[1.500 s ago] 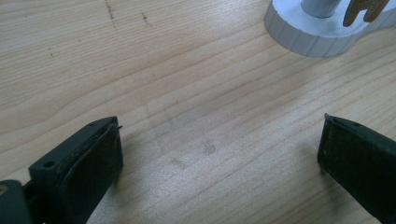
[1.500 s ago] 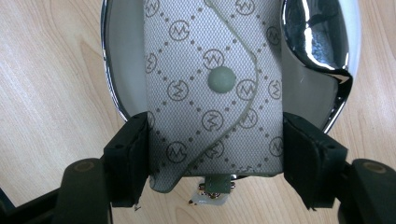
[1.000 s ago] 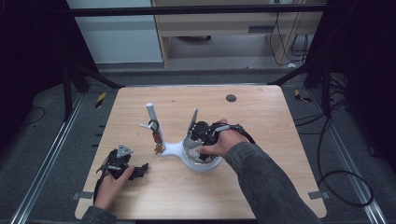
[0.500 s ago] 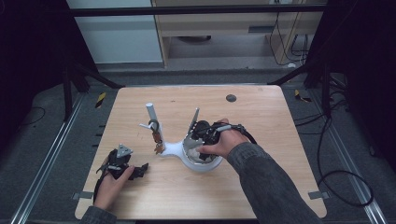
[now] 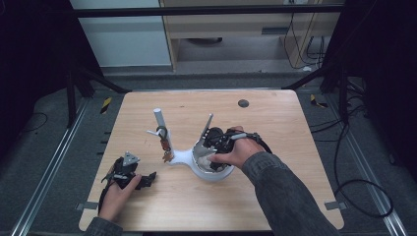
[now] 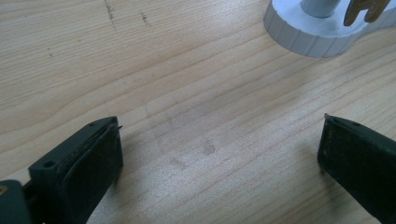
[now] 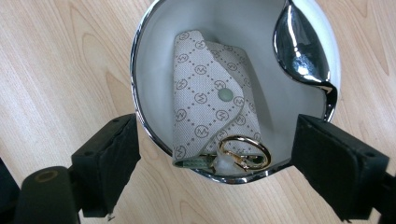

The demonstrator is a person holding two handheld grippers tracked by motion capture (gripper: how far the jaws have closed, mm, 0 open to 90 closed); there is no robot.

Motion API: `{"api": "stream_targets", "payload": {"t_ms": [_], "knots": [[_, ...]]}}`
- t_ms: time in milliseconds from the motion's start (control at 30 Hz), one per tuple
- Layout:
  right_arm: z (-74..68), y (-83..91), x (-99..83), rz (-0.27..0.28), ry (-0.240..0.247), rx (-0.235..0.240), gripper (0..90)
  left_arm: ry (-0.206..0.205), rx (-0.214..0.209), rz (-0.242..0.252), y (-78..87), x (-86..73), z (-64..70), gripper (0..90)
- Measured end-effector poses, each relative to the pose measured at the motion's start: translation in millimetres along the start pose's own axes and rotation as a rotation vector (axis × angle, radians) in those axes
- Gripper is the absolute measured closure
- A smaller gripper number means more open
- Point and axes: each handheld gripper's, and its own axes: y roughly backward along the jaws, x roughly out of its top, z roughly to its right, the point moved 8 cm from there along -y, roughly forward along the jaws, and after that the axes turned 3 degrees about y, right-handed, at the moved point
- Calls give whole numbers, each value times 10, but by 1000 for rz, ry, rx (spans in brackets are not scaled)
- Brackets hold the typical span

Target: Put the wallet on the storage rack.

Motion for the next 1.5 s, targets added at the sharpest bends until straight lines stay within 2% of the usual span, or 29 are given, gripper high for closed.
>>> {"api": "stream_targets", "payload": {"t_ms": [333, 467, 567, 700, 1033, 1267, 1333, 1500], "knots": [[7, 96, -55, 48, -22, -33, 104, -1, 0, 0, 1, -1, 1, 0], [26, 162, -88, 84, -31, -53, 90, -4, 0, 0, 2, -3, 4, 0], [47, 222, -135, 130, -60, -59, 78, -2, 0, 1, 2, -2, 6, 0], [67, 246, -184, 149, -69, -70, 81, -1, 1, 2, 2, -3, 6, 0], [98, 273, -318, 195, -101, -69, 71, -4, 0, 0, 3, -4, 6, 0], [191, 287, -382, 239, -115, -91, 56, -4, 0, -1, 4, -4, 5, 0], [233, 311, -402, 275, -137, -97, 54, -5, 0, -1, 4, -4, 5, 0], [298, 361, -458, 311, -164, -124, 60, -5, -1, -1, 5, -6, 7, 0]]}}
